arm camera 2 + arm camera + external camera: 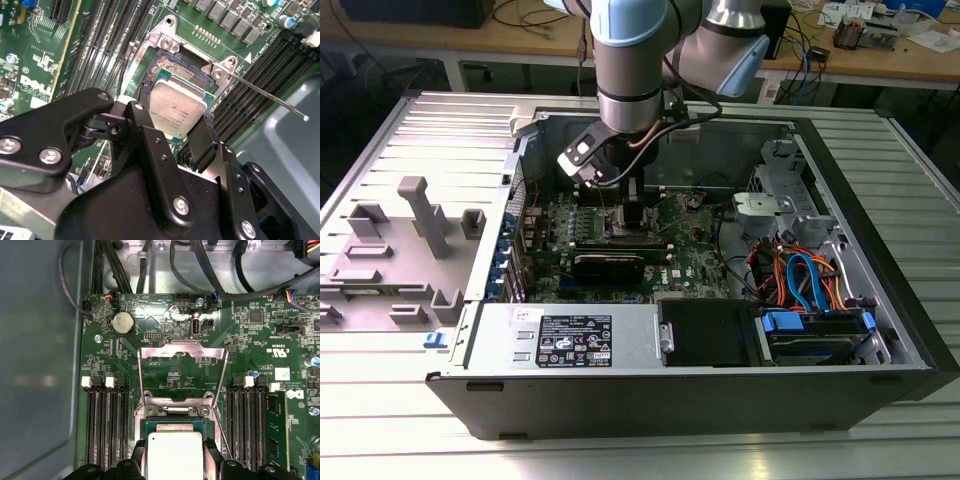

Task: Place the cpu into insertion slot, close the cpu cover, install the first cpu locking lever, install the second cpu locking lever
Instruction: 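Place the cpu into insertion slot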

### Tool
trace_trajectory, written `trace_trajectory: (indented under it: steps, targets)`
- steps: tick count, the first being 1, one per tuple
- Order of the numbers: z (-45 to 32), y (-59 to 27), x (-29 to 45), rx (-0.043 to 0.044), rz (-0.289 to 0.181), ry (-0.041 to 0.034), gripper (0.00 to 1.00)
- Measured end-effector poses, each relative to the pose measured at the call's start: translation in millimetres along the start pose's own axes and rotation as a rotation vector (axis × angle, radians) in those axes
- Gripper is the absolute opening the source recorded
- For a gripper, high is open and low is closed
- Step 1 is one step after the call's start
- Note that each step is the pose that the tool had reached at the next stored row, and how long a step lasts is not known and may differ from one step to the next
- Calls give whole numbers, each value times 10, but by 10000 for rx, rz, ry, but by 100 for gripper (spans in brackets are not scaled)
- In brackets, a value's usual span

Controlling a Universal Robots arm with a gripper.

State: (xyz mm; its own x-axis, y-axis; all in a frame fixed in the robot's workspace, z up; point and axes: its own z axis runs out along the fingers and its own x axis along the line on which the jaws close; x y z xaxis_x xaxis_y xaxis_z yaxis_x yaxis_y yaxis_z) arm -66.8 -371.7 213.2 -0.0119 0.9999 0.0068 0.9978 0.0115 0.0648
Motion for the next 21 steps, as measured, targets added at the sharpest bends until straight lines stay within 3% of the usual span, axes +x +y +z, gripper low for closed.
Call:
trace_trajectory:
  steps: [13, 21]
  targets:
    - [67, -33, -8, -1, -1, 1, 55]
    - [126, -40, -16, 3, -3, -56, 55]
